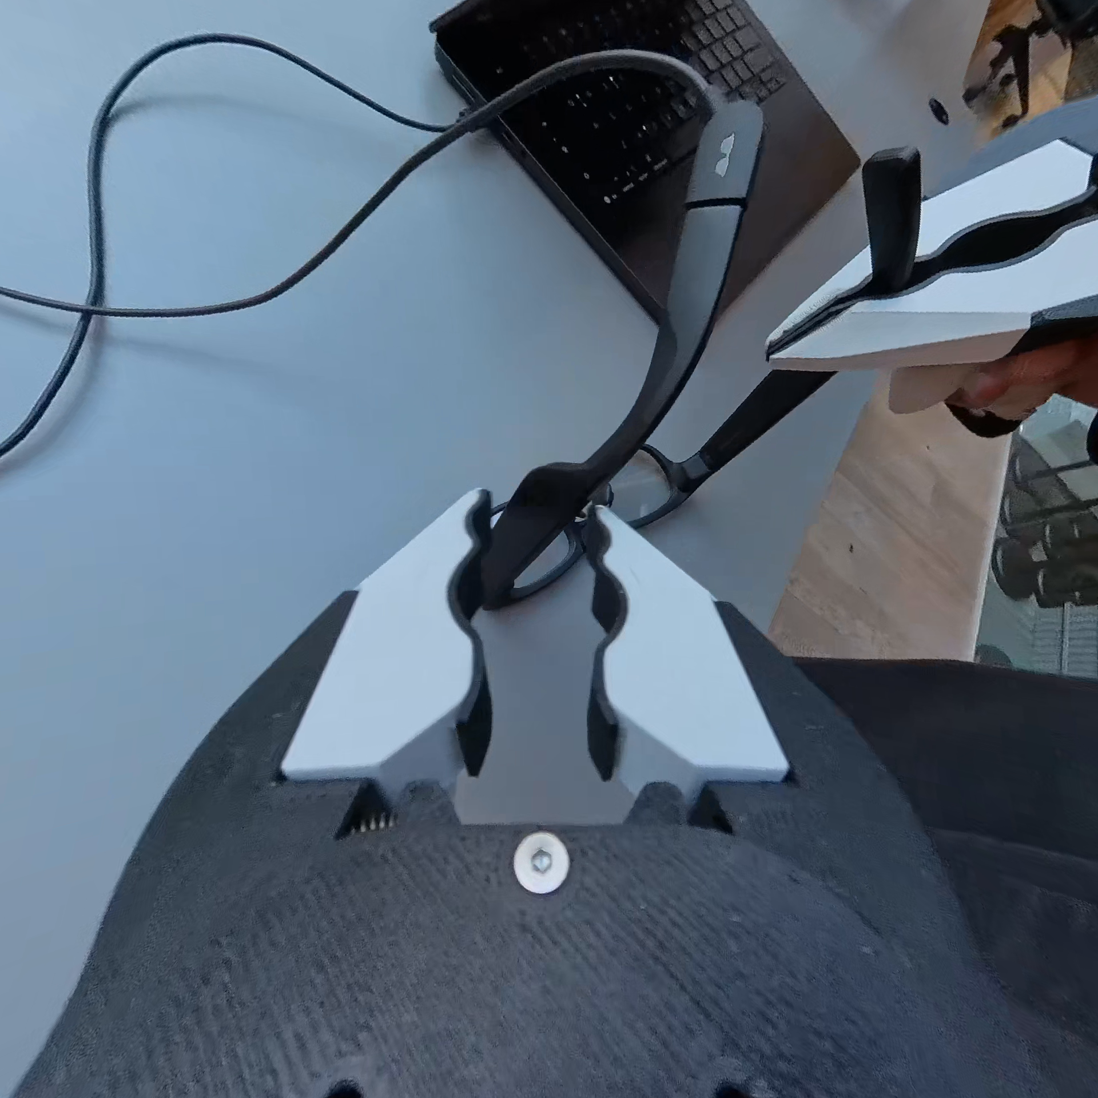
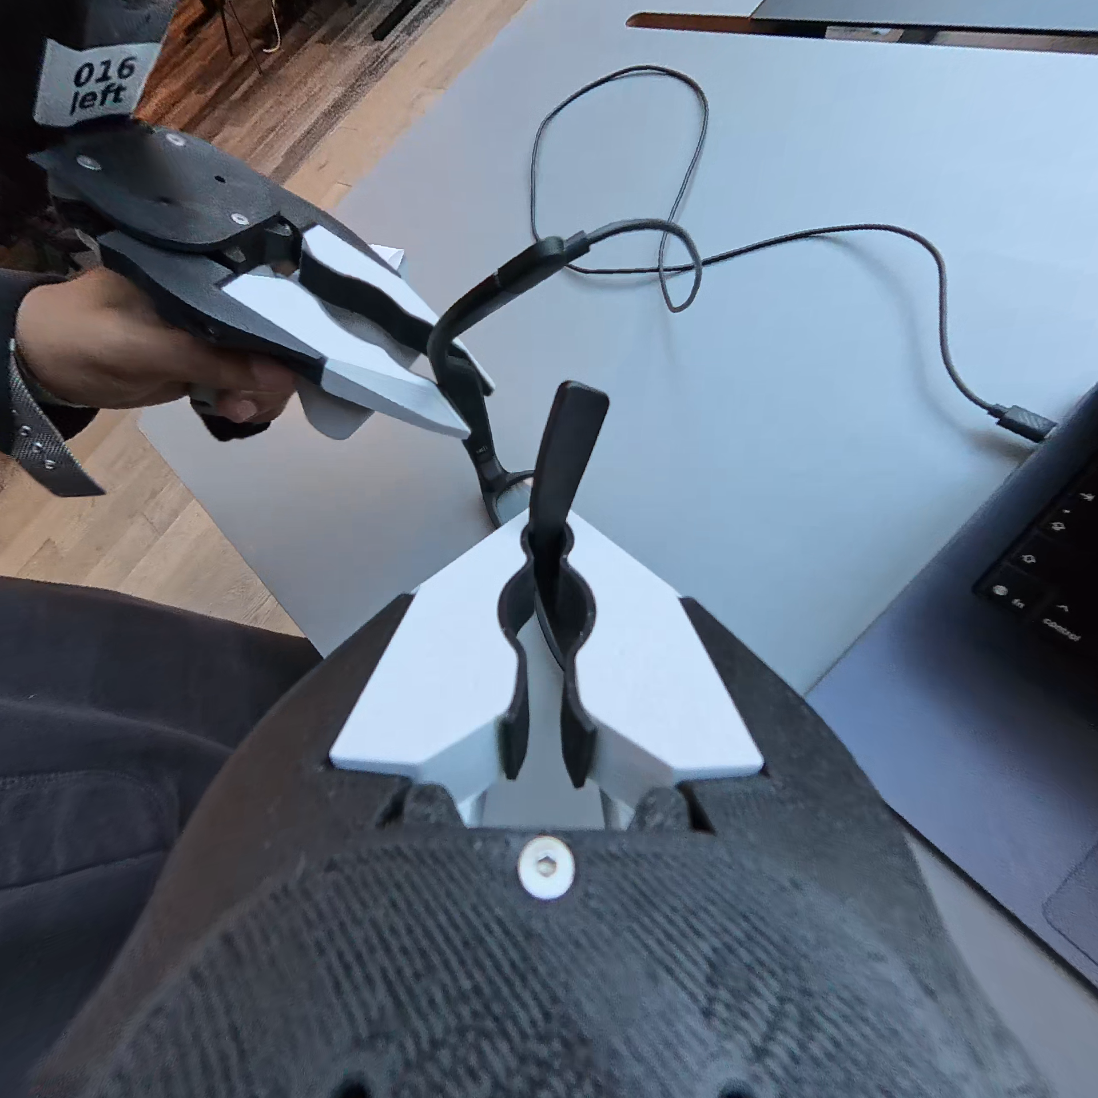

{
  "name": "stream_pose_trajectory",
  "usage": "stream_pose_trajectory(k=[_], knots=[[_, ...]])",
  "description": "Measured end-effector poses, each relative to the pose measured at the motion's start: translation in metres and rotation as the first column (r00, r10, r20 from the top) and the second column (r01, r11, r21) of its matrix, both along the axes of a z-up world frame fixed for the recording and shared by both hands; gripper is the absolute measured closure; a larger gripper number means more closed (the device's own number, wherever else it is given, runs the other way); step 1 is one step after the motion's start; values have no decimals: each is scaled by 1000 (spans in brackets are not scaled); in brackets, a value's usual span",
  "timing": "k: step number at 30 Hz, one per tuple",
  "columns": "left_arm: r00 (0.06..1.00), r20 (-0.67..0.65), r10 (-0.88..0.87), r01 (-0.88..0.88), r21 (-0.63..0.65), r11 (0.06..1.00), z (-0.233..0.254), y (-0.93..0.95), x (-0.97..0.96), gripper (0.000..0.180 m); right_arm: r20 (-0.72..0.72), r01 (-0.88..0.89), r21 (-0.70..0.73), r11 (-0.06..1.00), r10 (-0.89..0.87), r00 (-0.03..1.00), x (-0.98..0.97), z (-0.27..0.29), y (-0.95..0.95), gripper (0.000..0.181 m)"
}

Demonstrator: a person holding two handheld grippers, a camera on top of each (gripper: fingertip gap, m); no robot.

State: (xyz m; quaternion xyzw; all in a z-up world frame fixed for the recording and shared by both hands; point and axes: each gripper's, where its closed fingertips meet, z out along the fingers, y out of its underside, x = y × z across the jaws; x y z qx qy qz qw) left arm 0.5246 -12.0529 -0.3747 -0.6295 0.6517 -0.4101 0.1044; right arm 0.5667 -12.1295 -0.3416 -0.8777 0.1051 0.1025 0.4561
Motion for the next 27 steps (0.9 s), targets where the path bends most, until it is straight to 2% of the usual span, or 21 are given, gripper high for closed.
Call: stream_pose_trajectory(k=[1, 7, 10, 13, 17, 21, 25, 27], knots=[[1000, -2, -23, 23, 5, 1000, 0, -2, 1, 158, 1, -2, -4, 1000, 2, 1000, 1, 0, 0, 181], [996, -8, -94, 94, 85, 992, 1, -12, -1, 163, -15, 33, -9, 999, -33, 999, 5, 3, 7, 181], [994, -16, -113, 114, 160, 980, -1, -20, -2, 164, 36, -13, -106, 994, 17, 999, -4, -15, 9, 181], [995, -6, -95, 95, 148, 984, 1, -25, 0, 163, 66, -44, -164, 985, 56, 996, -14, -26, 14, 181], [998, -10, -56, 57, 127, 990, 2, -22, 2, 163, 64, -11, -176, 984, 23, 998, -8, -27, 16, 181], [1000, -5, -22, 23, 143, 989, 3, -16, 2, 164, 31, 93, -121, 988, -90, 995, 9, -16, 7, 181], [999, -12, 51, -50, 96, 994, 1, -8, 4, 165, -114, 292, -67, 954, -298, 948, 34, -14, -16, 181], [997, -21, 68, -67, 71, 995, -1, -6, 4, 165, -140, 353, -79, 932, -361, 922, 43, -20, -27, 181]])
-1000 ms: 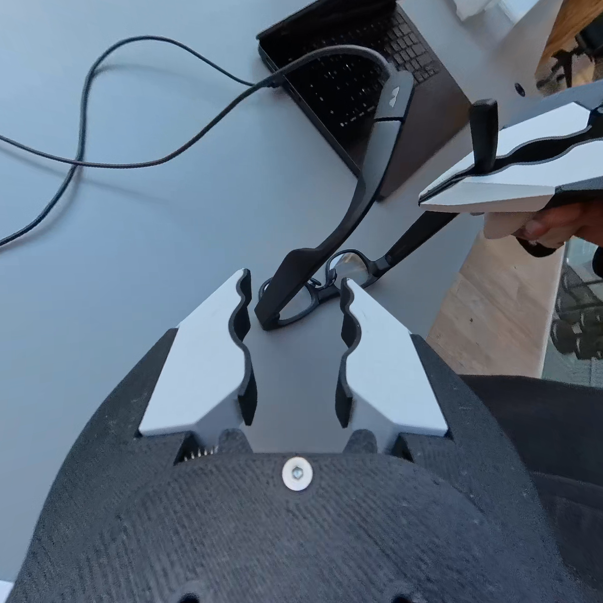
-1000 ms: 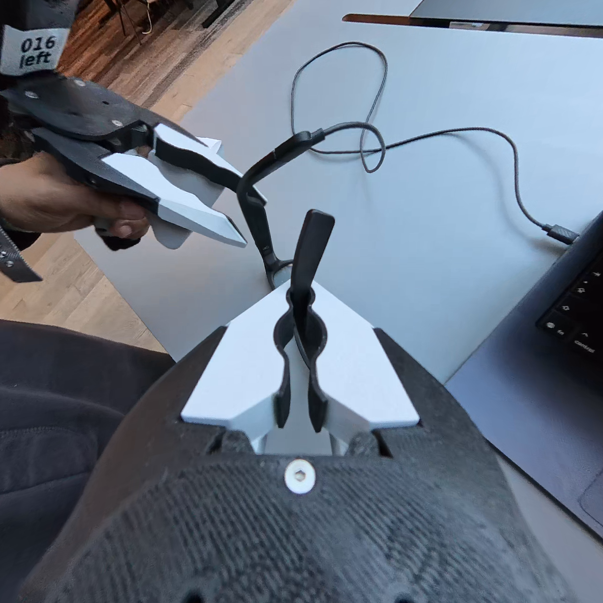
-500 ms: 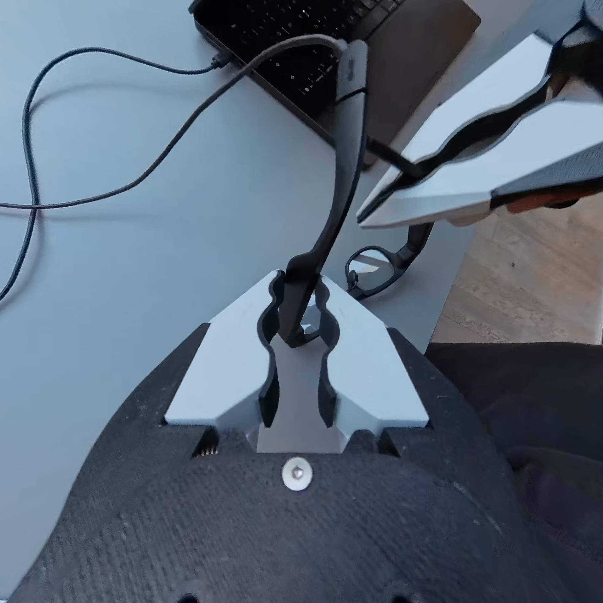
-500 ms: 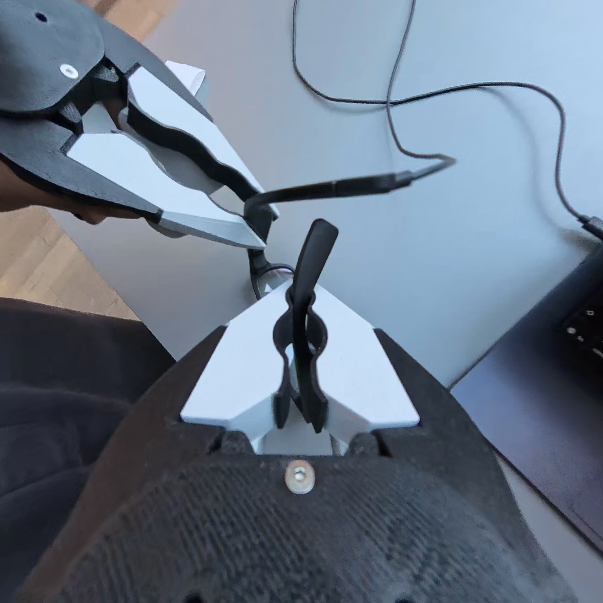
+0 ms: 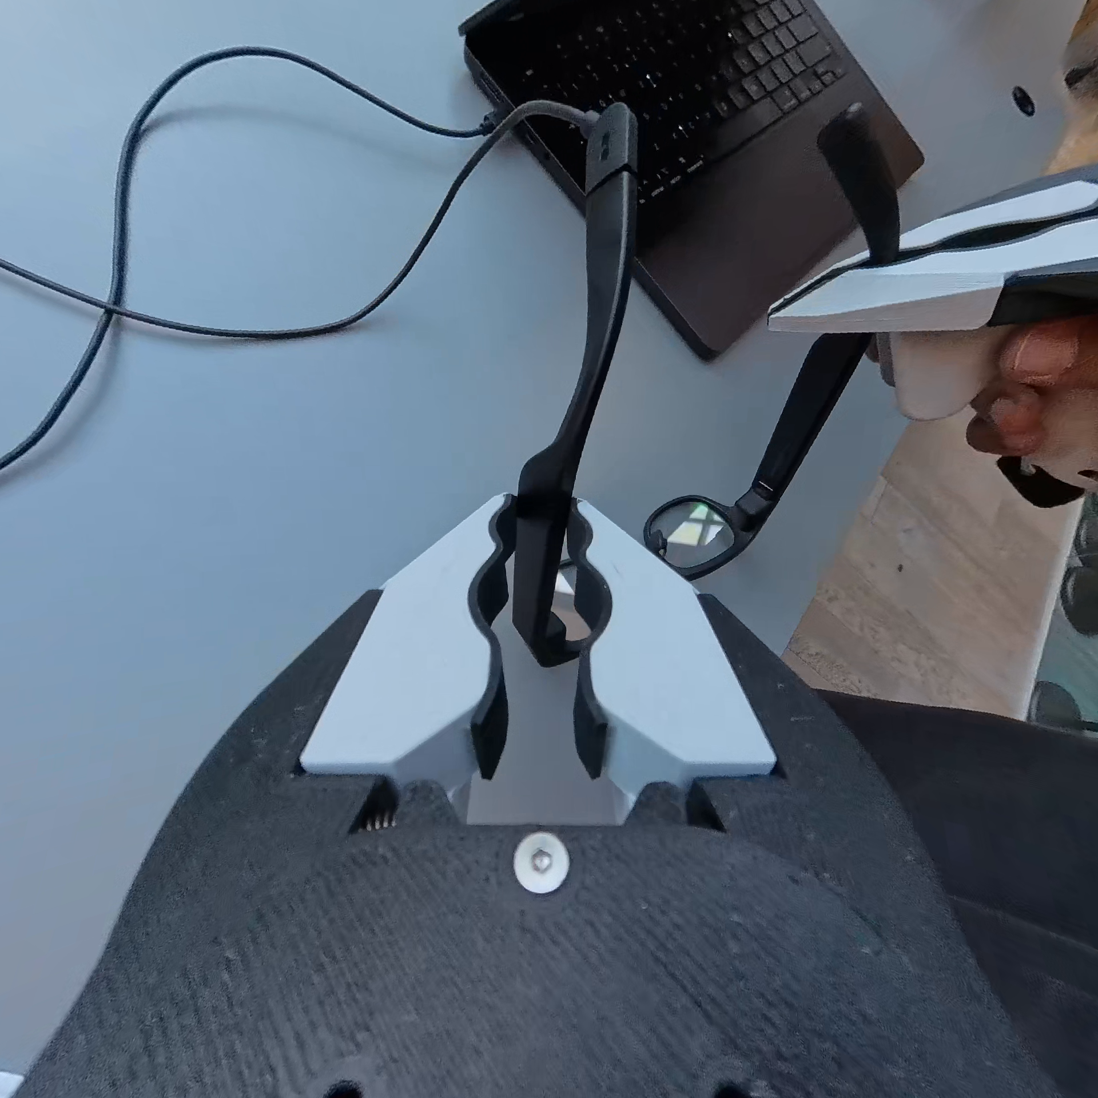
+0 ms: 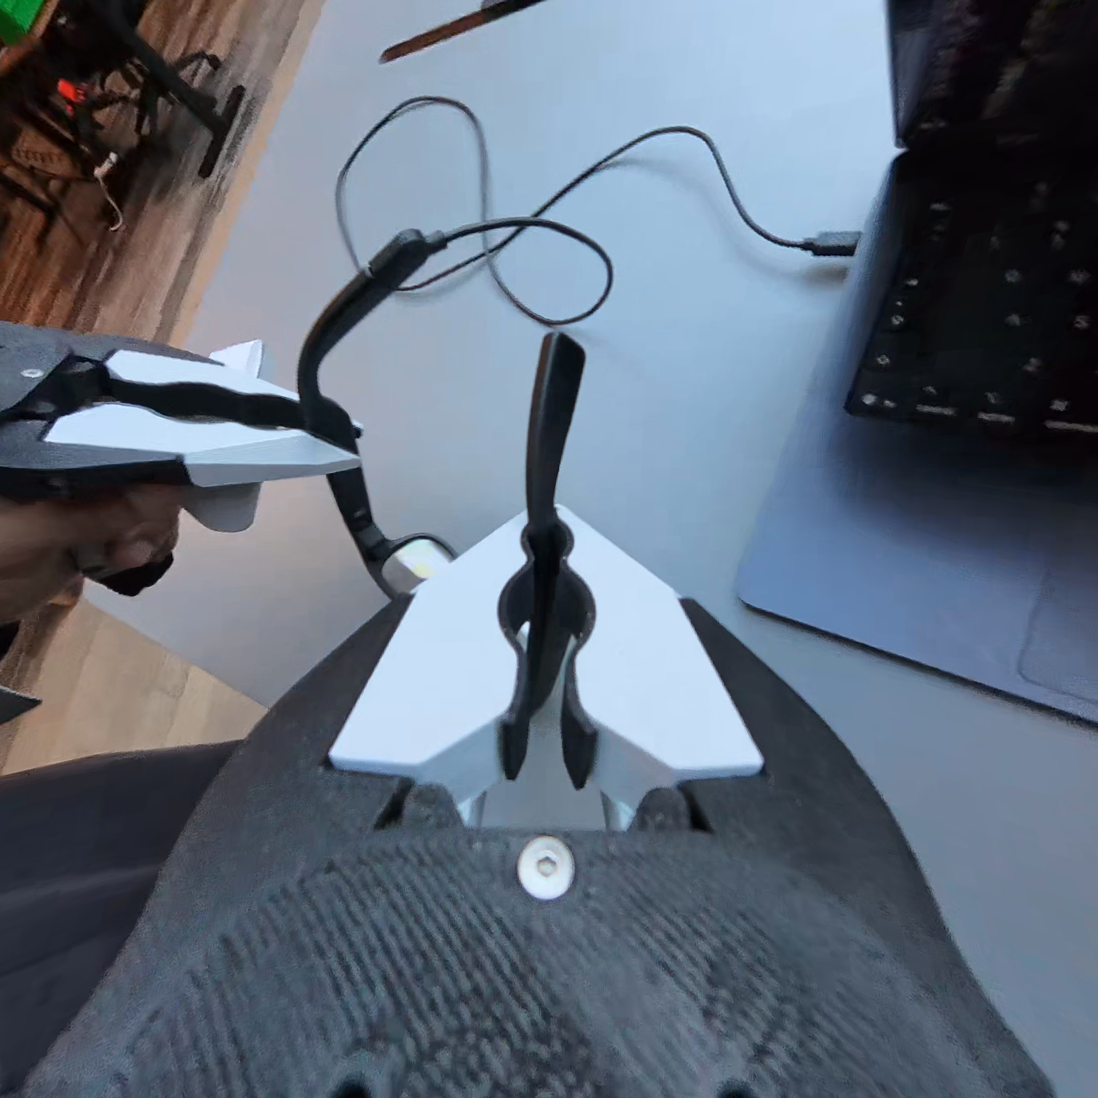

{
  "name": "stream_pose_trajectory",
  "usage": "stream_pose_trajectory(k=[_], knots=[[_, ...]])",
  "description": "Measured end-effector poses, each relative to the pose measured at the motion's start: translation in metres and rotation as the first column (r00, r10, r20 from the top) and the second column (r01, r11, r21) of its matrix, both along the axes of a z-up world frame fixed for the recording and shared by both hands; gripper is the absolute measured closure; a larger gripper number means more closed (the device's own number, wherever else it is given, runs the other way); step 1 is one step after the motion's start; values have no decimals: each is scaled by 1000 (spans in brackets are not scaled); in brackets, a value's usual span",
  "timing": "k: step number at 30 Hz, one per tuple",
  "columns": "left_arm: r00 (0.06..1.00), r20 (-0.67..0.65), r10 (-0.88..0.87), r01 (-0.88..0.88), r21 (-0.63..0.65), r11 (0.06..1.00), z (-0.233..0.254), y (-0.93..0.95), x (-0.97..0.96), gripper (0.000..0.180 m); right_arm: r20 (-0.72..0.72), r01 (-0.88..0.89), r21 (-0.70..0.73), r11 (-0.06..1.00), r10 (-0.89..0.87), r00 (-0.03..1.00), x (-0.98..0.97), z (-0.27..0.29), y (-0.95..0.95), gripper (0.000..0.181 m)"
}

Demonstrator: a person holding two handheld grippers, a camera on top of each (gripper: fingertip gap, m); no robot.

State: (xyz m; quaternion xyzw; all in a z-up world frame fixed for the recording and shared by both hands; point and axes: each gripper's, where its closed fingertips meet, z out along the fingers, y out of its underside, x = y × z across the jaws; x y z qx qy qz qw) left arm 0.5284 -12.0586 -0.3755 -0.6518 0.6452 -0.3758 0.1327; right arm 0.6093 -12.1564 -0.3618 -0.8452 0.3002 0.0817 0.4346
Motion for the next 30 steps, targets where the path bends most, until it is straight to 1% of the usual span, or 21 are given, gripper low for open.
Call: stream_pose_trajectory(k=[2, 6, 8, 10, 12, 14, 15, 16, 17, 18, 20, 22, 24, 26, 27, 30], knots=[[1000, -3, -12, 12, -10, 1000, 0, -2, 0, 165, 22, -15, -31, 999, 16, 1000, -1, -4, -1, 181], [1000, -5, -16, 16, 15, 1000, -3, -7, 2, 166, 132, -136, -165, 977, 159, 978, -16, -15, 16, 181], [1000, -17, 5, -5, -11, 1000, -5, -8, 4, 167, 151, -208, -225, 952, 245, 958, -29, -25, 27, 181], [999, -32, 26, -26, -22, 999, -8, -6, 6, 167, 152, -232, -264, 936, 278, 948, -36, -33, 35, 179], [997, -48, 57, -58, -5, 998, -12, -1, 6, 167, 157, -203, -284, 937, 255, 954, -34, -37, 37, 170], [993, -66, 96, -97, 0, 995, -14, 6, 5, 167, 156, -172, -295, 940, 226, 962, -31, -39, 31, 150], [990, -75, 118, -118, -2, 993, -16, 9, 4, 167, 170, -159, -293, 943, 215, 962, -27, -37, 27, 144], [987, -87, 136, -137, -6, 990, -18, 11, 4, 167, 187, -151, -286, 946, 209, 960, -25, -35, 24, 133], [984, -100, 149, -151, -16, 988, -19, 13, 3, 167, 199, -142, -282, 949, 202, 959, -24, -32, 20, 128], [979, -116, 166, -169, -16, 985, -20, 16, 2, 167, 206, -130, -279, 952, 192, 959, -23, -30, 17, 127], [970, -145, 193, -197, -11, 980, -22, 19, 1, 167, 210, -115, -266, 957, 174, 962, -24, -27, 14, 131], [962, -177, 206, -215, -35, 976, -24, 19, 1, 167, 219, -103, -253, 962, 161, 962, -25, -25, 15, 141], [957, -202, 206, -223, -61, 973, -25, 17, 0, 167, 217, -98, -261, 960, 158, 963, -25, -29, 18, 145], [954, -217, 206, -224, -63, 972, -26, 16, 0, 167, 198, -113, -284, 952, 174, 965, -29, -33, 20, 165], [953, -227, 202, -222, -65, 973, -27, 15, 0, 167, 201, -112, -296, 949, 177, 963, -29, -34, 22, 171], [946, -245, 214, -237, -68, 969, -32, 13, -1, 167, 261, -144, -364, 920, 249, 933, -31, -37, 26, 172]])
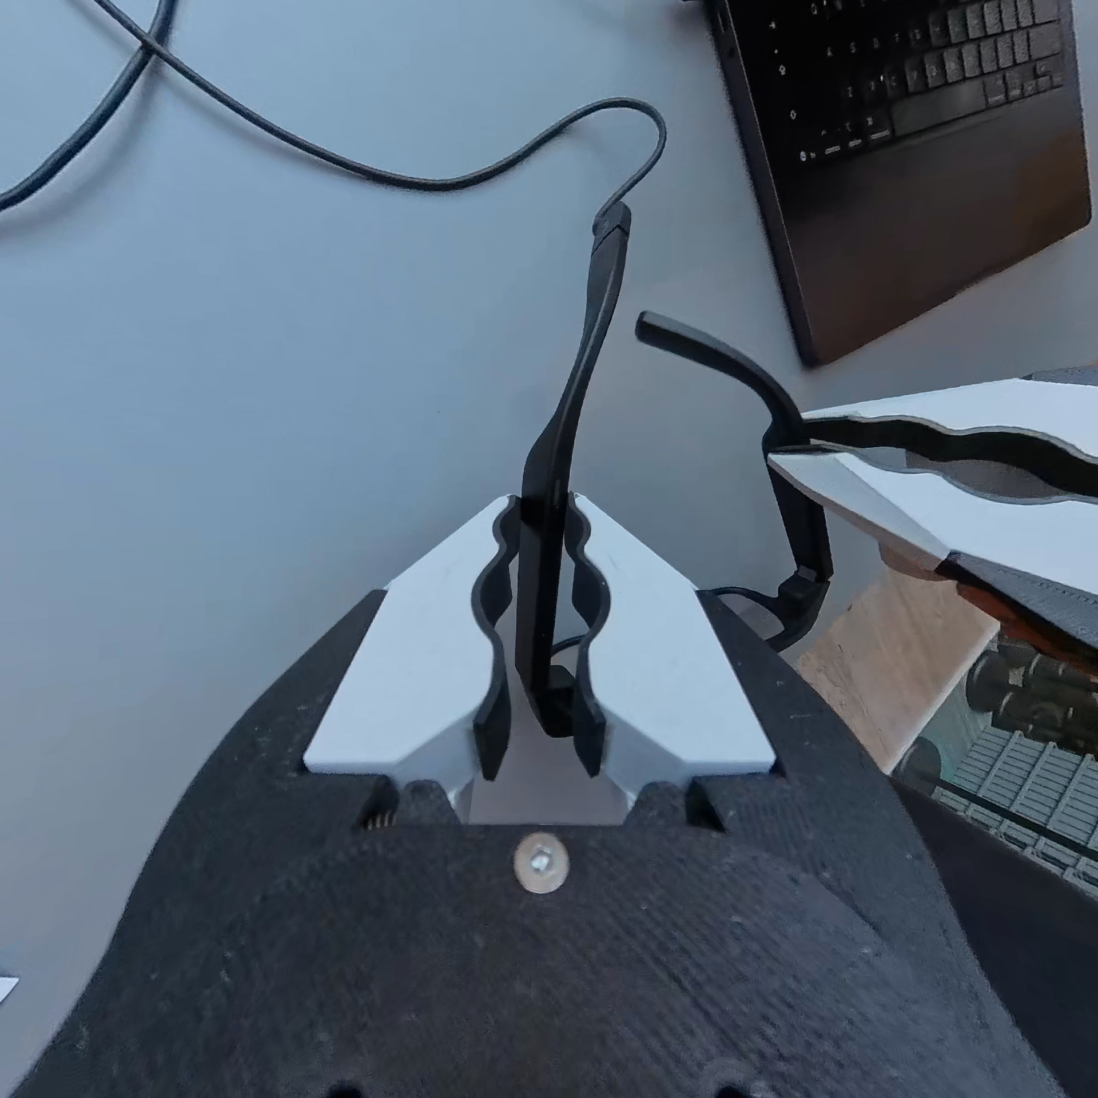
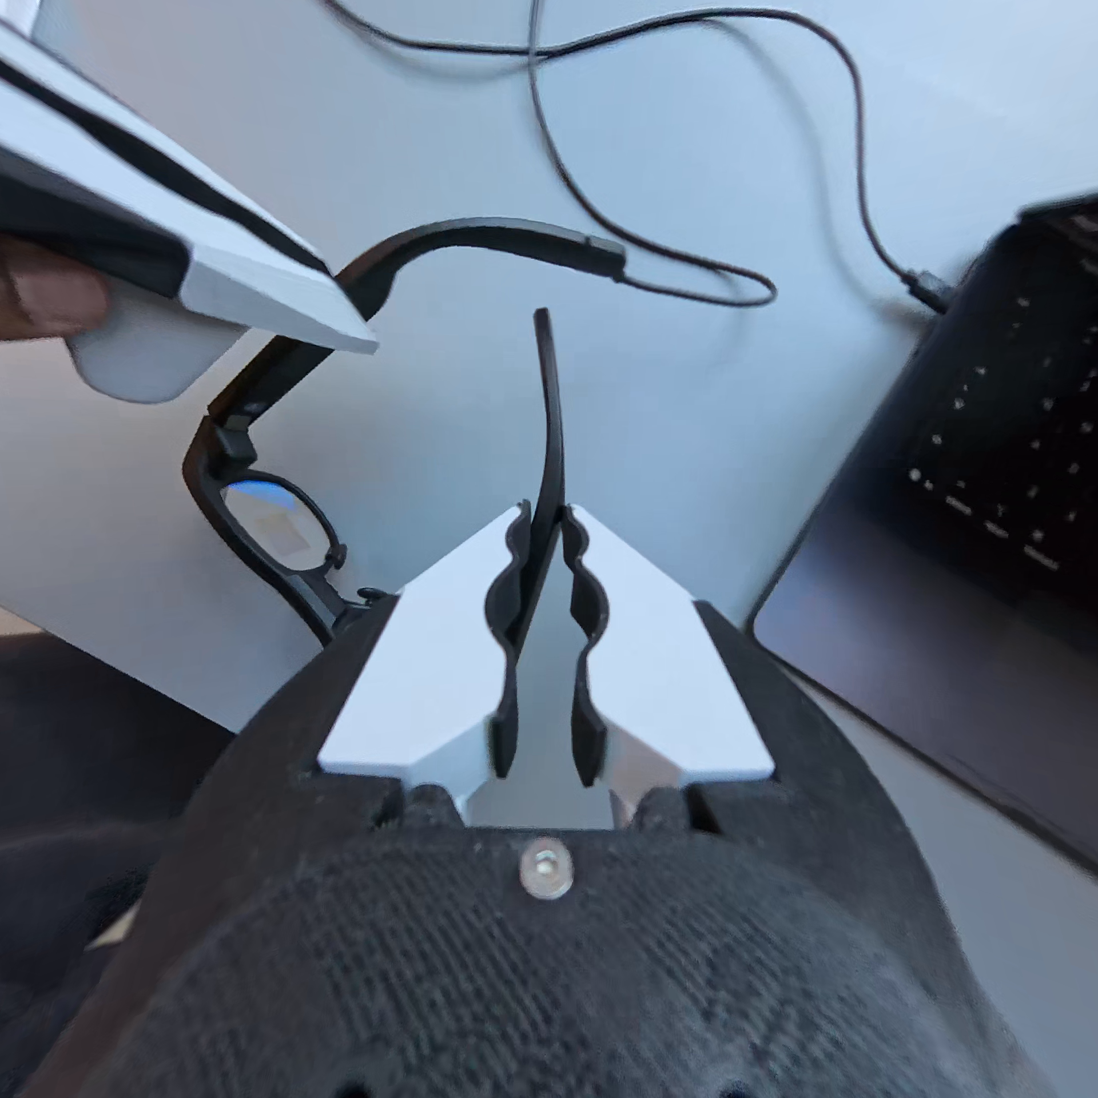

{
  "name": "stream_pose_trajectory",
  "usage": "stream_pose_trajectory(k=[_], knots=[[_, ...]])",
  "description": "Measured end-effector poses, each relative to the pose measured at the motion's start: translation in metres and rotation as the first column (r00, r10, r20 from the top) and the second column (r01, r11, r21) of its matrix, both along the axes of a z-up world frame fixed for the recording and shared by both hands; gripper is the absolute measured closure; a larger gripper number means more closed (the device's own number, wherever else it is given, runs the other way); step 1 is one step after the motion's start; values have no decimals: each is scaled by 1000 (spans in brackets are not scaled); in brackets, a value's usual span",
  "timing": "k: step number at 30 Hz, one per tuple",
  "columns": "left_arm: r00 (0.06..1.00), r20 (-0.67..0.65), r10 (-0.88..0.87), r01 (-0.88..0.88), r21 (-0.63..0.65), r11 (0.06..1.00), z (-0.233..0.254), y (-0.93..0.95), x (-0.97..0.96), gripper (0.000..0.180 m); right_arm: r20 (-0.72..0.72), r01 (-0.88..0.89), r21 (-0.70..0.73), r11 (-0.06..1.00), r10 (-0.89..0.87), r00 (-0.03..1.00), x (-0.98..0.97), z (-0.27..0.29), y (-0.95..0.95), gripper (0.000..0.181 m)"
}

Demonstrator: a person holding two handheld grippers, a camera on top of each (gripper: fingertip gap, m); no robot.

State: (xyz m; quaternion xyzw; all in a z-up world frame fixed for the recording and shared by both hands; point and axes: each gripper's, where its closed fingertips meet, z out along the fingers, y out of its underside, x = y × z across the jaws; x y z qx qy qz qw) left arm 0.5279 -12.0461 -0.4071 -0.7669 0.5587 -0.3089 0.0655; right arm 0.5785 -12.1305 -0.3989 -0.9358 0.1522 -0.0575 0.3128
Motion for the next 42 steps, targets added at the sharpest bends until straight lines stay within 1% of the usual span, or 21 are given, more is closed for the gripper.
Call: stream_pose_trajectory(k=[5, 7, 9, 11, 13, 15, 17, 19, 22, 24, 26, 28, 30, 32, 34, 36, 39, 40, 42], knots=[[1000, -14, 17, -17, -27, 999, -4, -2, -2, 167, 108, -233, -101, 967, 244, 964, -31, -10, 15, 174], [1000, -22, 18, -19, -23, 1000, -8, 0, -3, 167, 122, -245, -114, 963, 258, 958, -33, -11, 16, 174], [999, -22, 28, -29, -36, 999, -8, 0, -4, 166, 67, -156, -64, 986, 160, 985, -26, -8, 15, 174], [999, -26, 36, -37, -46, 998, -8, -1, -5, 166, -13, 1, -13, 1000, -1, 1000, -8, -6, 8, 173], [999, -26, 43, -45, -55, 997, -9, -1, -7, 166, -103, 180, 19, 983, -178, 979, 13, -8, -6, 173], [998, -32, 54, -56, -72, 996, -10, -2, -10, 165, -188, 328, 29, 944, -317, 930, 29, -10, -20, 173], [998, -30, 59, -62, -93, 994, -10, -3, -11, 165, -214, 356, 33, 934, -341, 915, 33, -11, -23, 173], [998, -34, 54, -57, -86, 995, -11, -5, -10, 165, -147, 282, 23, 959, -276, 950, 29, -9, -18, 173], [998, -23, 55, -56, -87, 995, -9, -5, -10, 166, -69, 63, 5, 998, -63, 996, 6, -8, 0, 173], [998, -13, 67, -68, -81, 994, -9, -4, -8, 166, -29, -106, -41, 994, 105, 994, -16, -12, 9, 174], [997, -17, 75, -76, -77, 994, -11, -2, -9, 166, 22, -247, -87, 965, 250, 968, -33, -16, 15, 174], [997, -16, 81, -82, -75, 994, -12, 0, -10, 166, 67, -301, -114, 947, 310, 948, -39, -16, 17, 174], [997, -11, 81, -81, -70, 994, -11, 2, -11, 166, 26, -249, -75, 966, 251, 968, -34, -14, 17, 174], [997, -8, 76, -76, -64, 995, -11, 2, -11, 166, -40, -132, -26, 991, 131, 991, -22, -12, 13, 174], [997, -8, 72, -72, -52, 996, -12, 1, -11, 166, -78, -6, -6, 1000, 5, 997, -5, -12, 4, 173], [997, -9, 71, -72, -53, 996, -12, -1, -11, 166, -106, 134, -8, 991, -134, 985, 12, -12, -7, 173], [997, -8, 72, -73, -59, 996, -13, -3, -11, 165, -149, 335, -21, 942, -334, 931, 33, -15, -25, 173], [998, -5, 70, -70, -62, 996, -13, -4, -10, 165, -168, 365, -22, 931, -364, 916, 36, -16, -28, 173], [998, -4, 61, -61, -58, 996, -11, -6, -9, 165, -160, 360, -24, 933, -359, 920, 35, -15, -25, 174]])
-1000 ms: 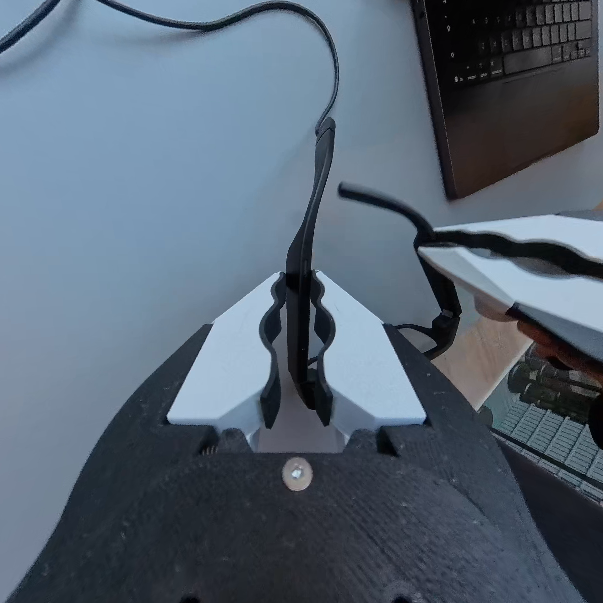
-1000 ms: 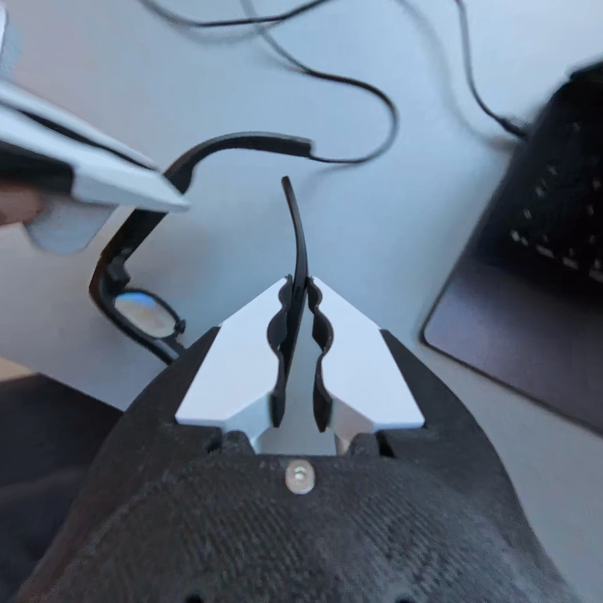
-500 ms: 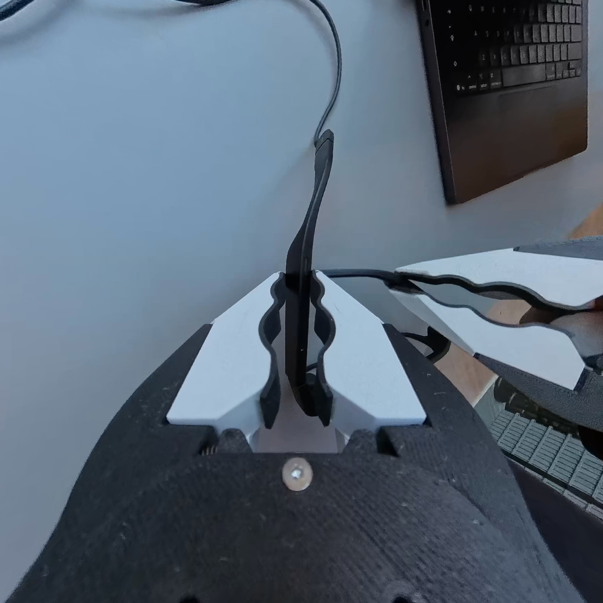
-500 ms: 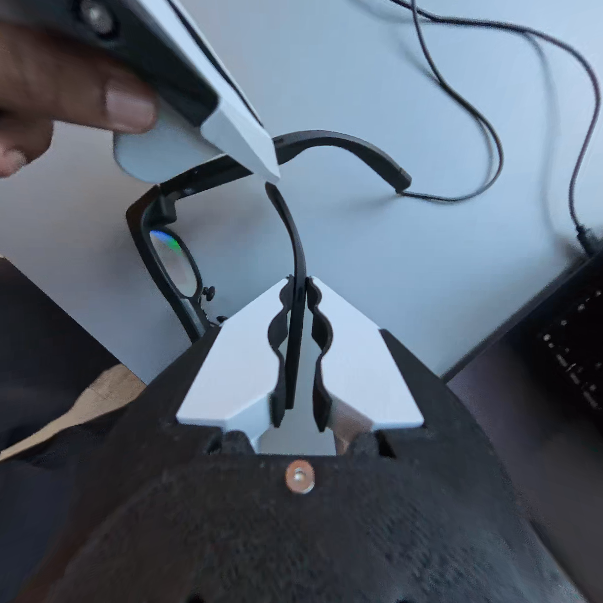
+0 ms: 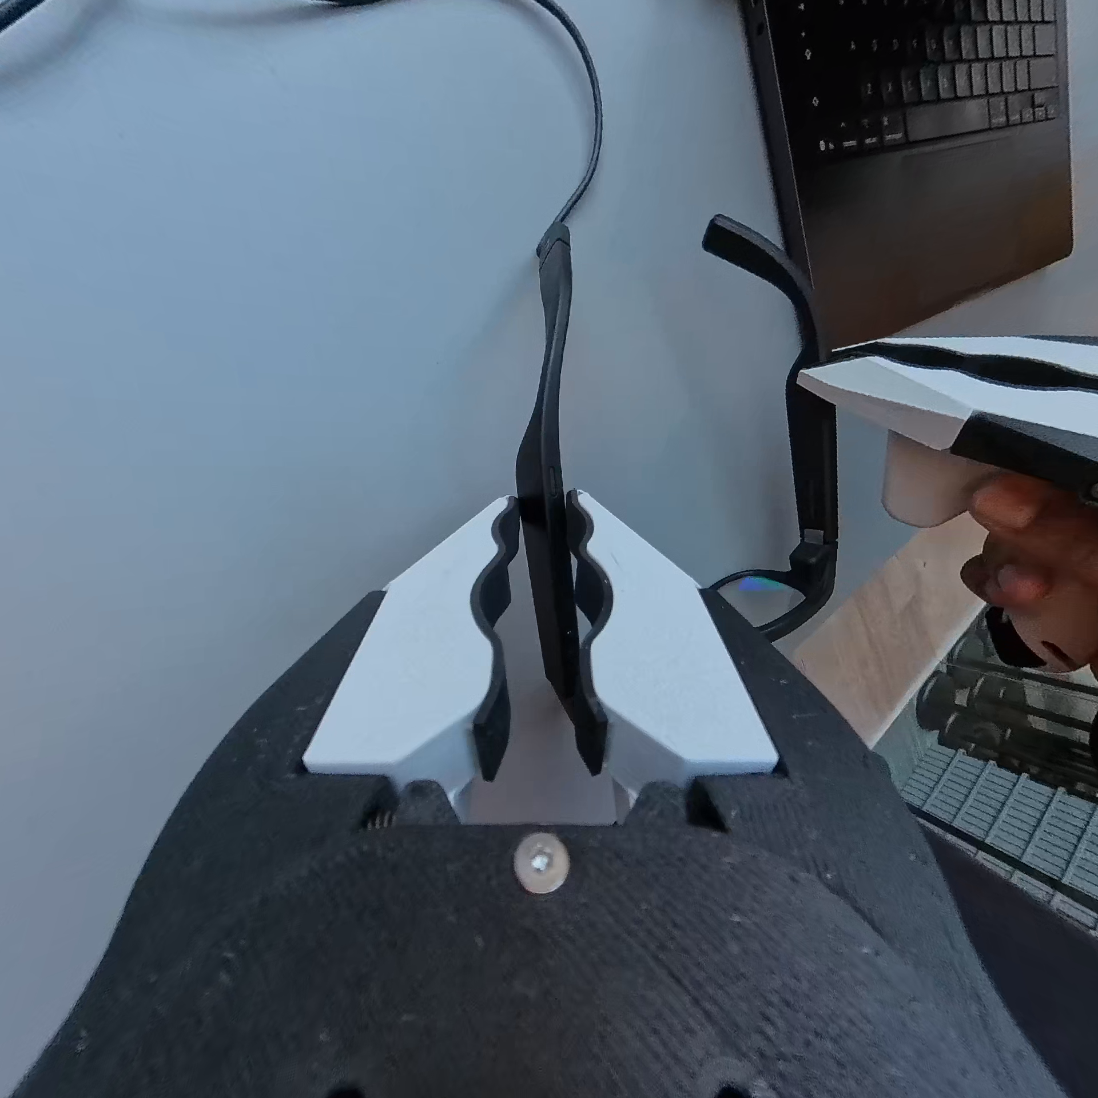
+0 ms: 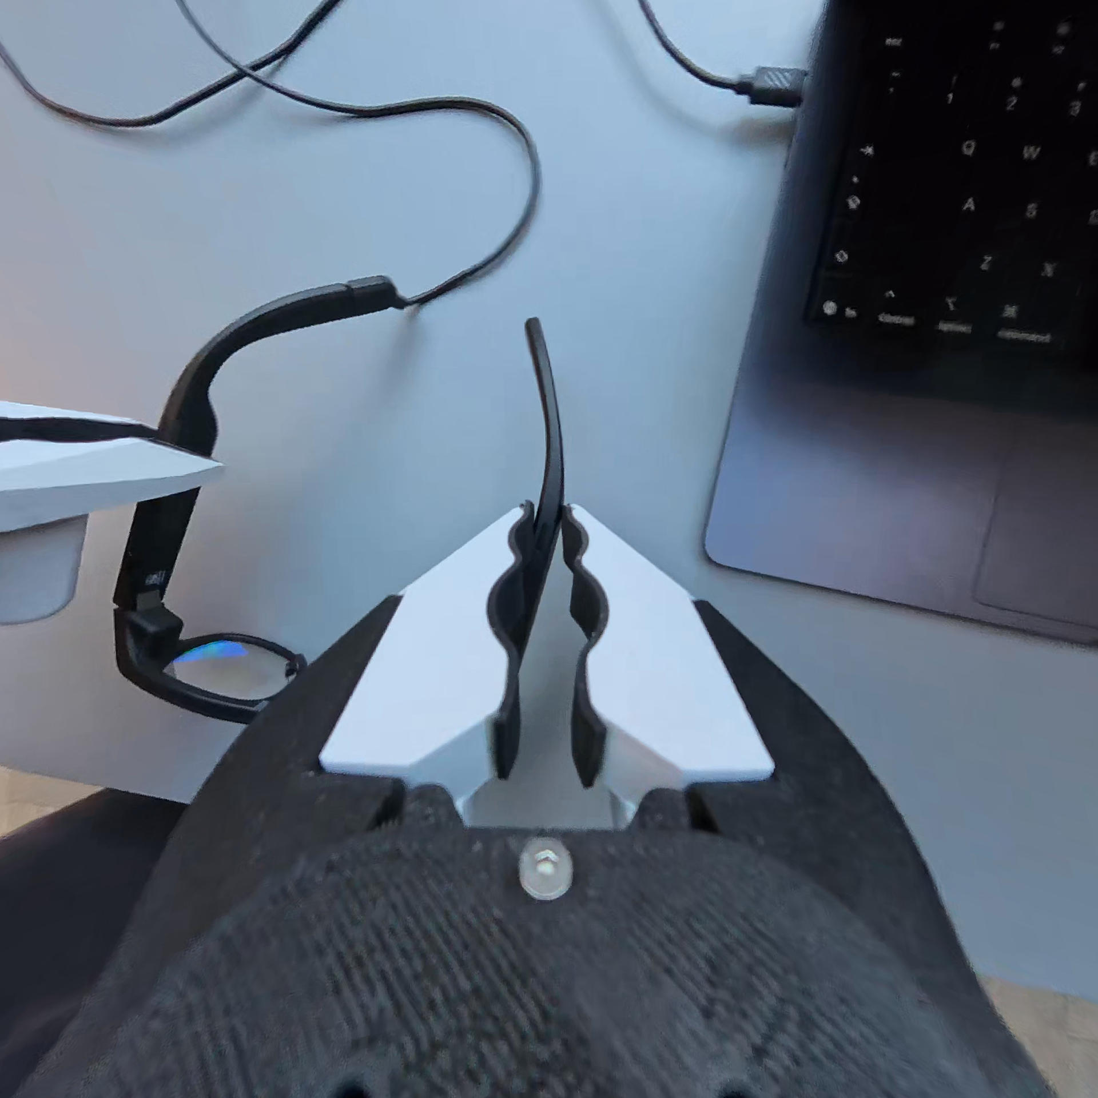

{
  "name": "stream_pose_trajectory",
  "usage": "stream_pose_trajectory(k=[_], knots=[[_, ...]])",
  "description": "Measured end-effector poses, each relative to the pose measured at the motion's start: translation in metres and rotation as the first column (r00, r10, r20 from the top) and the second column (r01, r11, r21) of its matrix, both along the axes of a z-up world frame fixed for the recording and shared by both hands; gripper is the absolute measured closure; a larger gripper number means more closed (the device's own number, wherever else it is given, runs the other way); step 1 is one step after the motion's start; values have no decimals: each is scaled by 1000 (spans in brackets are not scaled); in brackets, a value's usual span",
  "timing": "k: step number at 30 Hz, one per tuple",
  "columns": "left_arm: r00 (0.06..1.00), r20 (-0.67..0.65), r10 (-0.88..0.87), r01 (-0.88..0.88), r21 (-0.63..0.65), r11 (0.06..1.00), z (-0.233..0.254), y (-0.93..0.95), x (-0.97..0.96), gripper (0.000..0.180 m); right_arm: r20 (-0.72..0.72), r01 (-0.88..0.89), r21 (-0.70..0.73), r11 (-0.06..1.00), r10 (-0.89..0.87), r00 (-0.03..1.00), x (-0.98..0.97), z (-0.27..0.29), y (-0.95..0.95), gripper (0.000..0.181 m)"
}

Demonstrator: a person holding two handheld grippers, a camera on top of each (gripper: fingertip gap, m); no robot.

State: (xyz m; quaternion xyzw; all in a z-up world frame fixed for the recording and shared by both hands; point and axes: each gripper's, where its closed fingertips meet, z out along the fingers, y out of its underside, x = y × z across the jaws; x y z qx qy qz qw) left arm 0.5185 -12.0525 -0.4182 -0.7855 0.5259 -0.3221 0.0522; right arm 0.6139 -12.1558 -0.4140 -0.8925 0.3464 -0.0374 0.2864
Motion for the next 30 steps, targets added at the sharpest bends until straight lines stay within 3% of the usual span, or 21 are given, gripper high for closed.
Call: stream_pose_trajectory(k=[5, 9, 12, 16, 20, 23, 27, 30], knots=[[1000, -8, 12, -12, 1, 1000, -1, 0, -2, 166, 80, -286, -13, 958, 286, 955, -28, 5, 24, 174], [1000, -7, 22, -22, 12, 1000, -3, 3, -3, 167, 87, -584, -49, 810, 586, 806, -70, 0, 38, 174], [1000, -6, 25, -25, 17, 1000, -2, 3, -3, 166, 121, -682, -111, 723, 691, 712, -81, -3, 40, 174], [1000, -2, 31, -31, 16, 999, -1, 5, -3, 166, 96, -531, -50, 846, 533, 841, -60, 2, 40, 174], [1000, 0, 27, -27, 9, 1000, -1, 1, -3, 166, 68, -149, -86, 985, 155, 986, -14, 1, 11, 174], [999, 7, 32, -31, -8, 999, -1, -3, -2, 165, 5, 79, -60, 995, -79, 997, 1, -1, -5, 174], [1000, 6, 20, -20, 3, 1000, -1, -5, -1, 165, 37, 18, -66, 998, -15, 999, -1, 2, 2, 174], [999, 4, 35, -35, -11, 999, -2, -4, -2, 166, 33, -215, -43, 976, 217, 976, -23, 4, 19, 174]])
